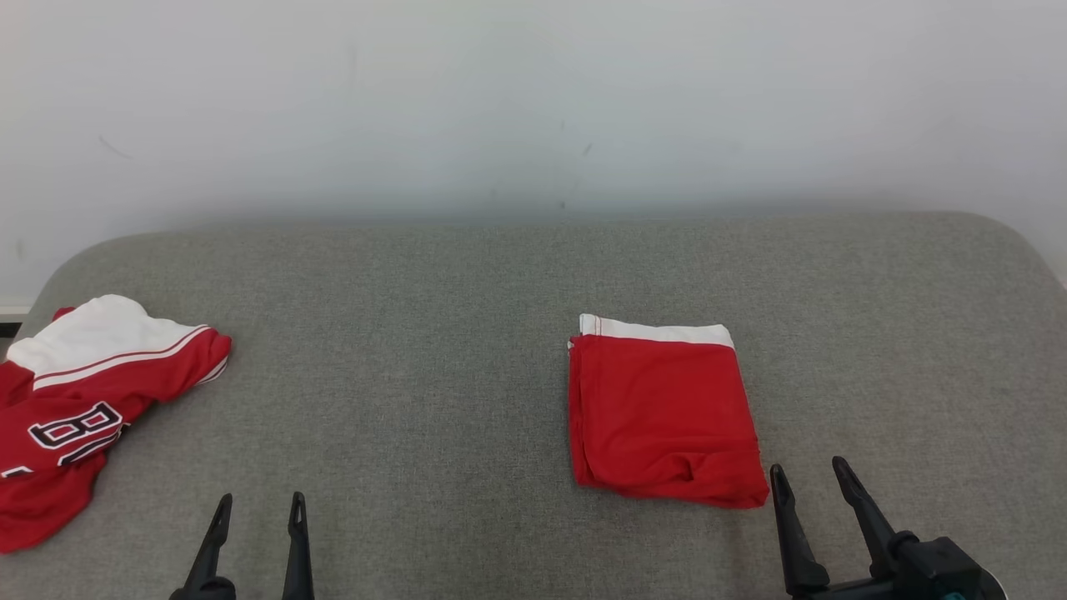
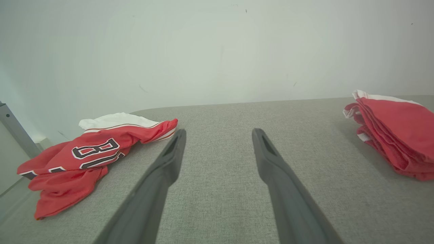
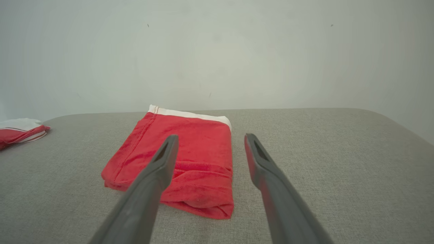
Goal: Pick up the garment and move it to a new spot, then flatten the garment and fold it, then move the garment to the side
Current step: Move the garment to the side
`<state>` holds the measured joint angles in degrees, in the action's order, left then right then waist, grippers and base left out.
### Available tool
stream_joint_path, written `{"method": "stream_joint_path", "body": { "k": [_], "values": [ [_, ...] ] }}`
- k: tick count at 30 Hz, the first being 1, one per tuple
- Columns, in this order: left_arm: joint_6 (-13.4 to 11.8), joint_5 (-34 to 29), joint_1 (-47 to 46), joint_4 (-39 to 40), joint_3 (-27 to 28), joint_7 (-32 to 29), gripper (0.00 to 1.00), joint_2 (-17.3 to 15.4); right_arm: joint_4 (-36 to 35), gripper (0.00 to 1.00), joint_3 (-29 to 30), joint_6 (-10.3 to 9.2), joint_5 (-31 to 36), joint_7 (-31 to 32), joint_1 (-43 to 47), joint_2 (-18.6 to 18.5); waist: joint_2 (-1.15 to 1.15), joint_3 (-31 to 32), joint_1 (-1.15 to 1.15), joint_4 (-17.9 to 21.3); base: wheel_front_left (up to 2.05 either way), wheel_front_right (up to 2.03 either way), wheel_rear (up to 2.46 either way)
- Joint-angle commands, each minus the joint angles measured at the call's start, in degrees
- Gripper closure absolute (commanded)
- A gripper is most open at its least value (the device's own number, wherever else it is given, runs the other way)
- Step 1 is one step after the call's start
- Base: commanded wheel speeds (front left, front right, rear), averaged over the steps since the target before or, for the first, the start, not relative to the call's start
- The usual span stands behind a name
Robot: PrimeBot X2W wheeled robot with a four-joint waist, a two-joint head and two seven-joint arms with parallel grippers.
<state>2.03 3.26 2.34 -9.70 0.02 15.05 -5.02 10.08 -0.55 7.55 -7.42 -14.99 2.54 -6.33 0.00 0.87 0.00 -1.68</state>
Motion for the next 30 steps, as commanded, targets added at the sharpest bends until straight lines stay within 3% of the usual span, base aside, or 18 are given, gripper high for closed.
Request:
{"method": "stream_joint_path", "body": {
  "k": [1,30],
  "values": [
    [-0.3,0.2,0.7,0.3,0.1,0.2,0.0,-0.3,0.1,0.0,-0.1,-0.14,-0.3,-0.3,0.1,0.3,0.0,0.0,0.0,0.0,0.0,0.0,0.0],
    [-0.3,1.1,0.5,0.0,-0.6,0.2,0.0,-0.5,0.6,0.0,0.4,-0.14,-0.5,-0.3,0.6,0.7,0.0,0.1,0.0,-0.4,0.0,0.0,0.0]
  ]
}}
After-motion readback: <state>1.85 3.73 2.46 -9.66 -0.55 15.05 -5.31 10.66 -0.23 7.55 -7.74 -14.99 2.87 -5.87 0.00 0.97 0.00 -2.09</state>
